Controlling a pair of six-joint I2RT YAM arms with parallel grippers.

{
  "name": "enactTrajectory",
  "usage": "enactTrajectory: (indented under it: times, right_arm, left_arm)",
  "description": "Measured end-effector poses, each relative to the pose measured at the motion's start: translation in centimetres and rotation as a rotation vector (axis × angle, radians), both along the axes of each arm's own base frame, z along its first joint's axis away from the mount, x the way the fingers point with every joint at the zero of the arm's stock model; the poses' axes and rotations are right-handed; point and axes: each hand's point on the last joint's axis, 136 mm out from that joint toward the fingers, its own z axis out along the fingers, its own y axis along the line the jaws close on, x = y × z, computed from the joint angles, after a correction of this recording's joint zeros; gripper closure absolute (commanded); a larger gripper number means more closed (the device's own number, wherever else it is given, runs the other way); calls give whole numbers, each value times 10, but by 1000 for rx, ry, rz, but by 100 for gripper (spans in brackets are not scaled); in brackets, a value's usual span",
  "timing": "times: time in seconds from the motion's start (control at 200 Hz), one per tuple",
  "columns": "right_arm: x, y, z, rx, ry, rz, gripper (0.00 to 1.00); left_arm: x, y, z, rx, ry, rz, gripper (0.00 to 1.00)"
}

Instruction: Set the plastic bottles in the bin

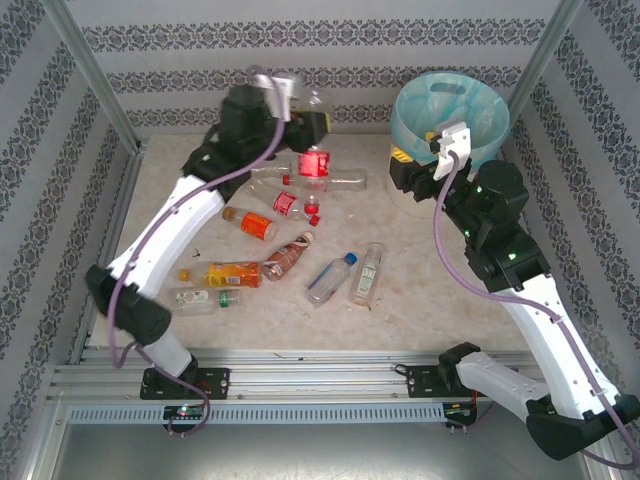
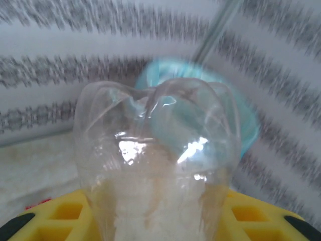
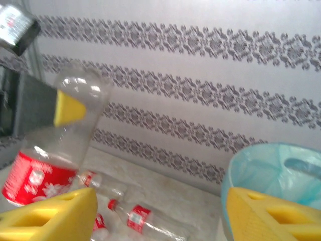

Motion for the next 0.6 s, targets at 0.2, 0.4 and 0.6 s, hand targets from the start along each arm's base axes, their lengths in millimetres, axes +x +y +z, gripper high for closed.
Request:
enactTrajectory:
  times: [0.2,0.4,0.6]
  right_arm:
    - [-10,46,-1,15,-93,128,34]
    - [-50,120,-19,-100,-290,328,34]
    - [-60,136,-16,-156,-432,341,34]
  left_arm:
    - [2,34,35,-416,-50,57,100]
    - [-3,42,39,-692,-49,28,100]
    - [-45,56,93,-819,-154,-68,100]
